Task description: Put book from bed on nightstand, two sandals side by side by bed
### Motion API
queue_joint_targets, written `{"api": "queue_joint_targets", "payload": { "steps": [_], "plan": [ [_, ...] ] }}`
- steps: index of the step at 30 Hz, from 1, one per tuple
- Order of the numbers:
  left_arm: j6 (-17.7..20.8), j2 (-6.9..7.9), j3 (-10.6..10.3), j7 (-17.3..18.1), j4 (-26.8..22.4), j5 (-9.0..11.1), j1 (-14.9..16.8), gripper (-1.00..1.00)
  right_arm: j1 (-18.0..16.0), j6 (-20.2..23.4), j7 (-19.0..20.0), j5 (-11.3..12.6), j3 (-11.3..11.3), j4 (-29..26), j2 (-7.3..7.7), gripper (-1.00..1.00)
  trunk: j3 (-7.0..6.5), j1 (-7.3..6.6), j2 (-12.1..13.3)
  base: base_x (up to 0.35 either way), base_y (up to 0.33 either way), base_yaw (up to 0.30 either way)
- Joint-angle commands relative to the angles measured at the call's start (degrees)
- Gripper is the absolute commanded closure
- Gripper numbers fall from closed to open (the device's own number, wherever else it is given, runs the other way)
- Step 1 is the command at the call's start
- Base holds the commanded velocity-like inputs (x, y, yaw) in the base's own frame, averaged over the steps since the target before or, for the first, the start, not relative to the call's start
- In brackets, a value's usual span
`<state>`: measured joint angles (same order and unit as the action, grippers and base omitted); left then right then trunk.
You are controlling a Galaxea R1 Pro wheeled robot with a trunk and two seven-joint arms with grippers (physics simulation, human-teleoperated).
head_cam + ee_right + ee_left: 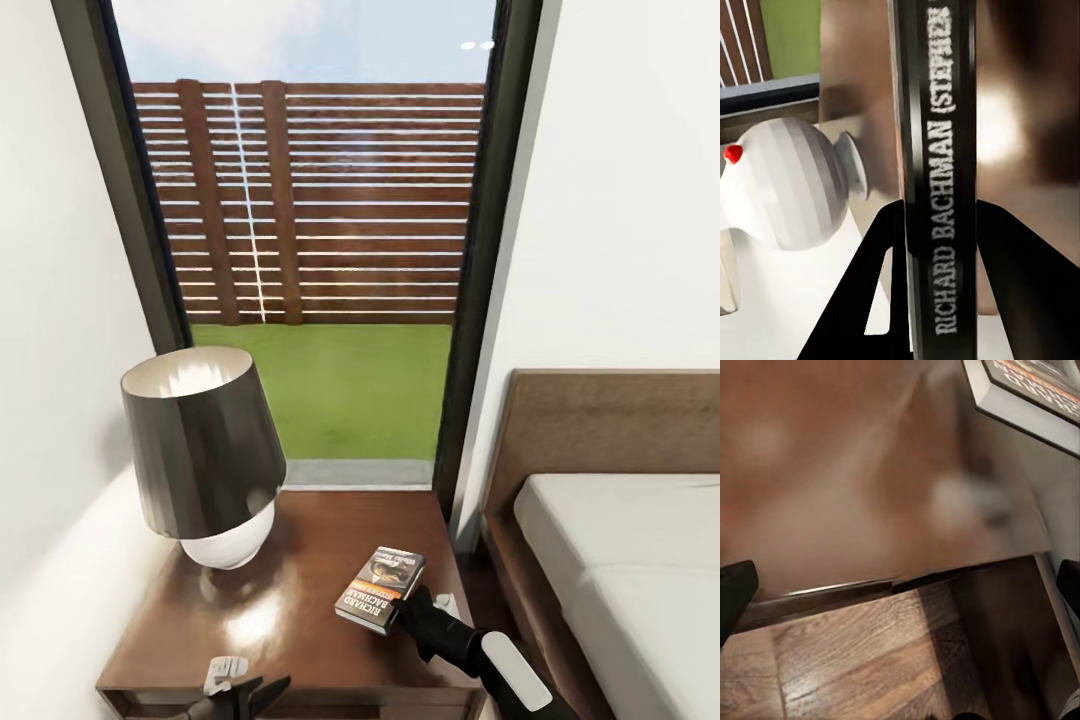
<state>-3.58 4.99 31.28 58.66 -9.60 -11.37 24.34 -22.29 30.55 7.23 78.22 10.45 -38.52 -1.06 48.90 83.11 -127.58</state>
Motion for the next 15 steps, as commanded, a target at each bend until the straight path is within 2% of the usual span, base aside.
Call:
{"api": "queue_joint_targets", "payload": {
  "steps": [1, 8, 15],
  "plan": [
    [-0.4, -0.02, 0.5, 0.1, 0.0, -0.6, 0.0, -1.00, 0.0, 0.1, 0.2, 0.1, 0.0, 0.0, 0.01, 1.00, 0.05, 0.00, 0.0, 0.135, 0.104, 0.000],
    [-0.4, 0.00, 0.5, 0.1, 0.0, -0.6, 0.0, -1.00, 0.0, 0.1, 0.2, 0.1, 0.0, 0.0, 0.01, 1.00, 0.05, 0.00, 0.0, 0.184, 0.164, 0.000],
    [-0.4, 0.01, 0.5, 0.1, 0.0, -0.6, 0.0, -1.00, 0.0, 0.1, 0.2, 0.1, 0.0, 0.0, 0.01, 1.00, 0.05, 0.00, 0.0, 0.041, 0.041, 0.000]
  ]
}}
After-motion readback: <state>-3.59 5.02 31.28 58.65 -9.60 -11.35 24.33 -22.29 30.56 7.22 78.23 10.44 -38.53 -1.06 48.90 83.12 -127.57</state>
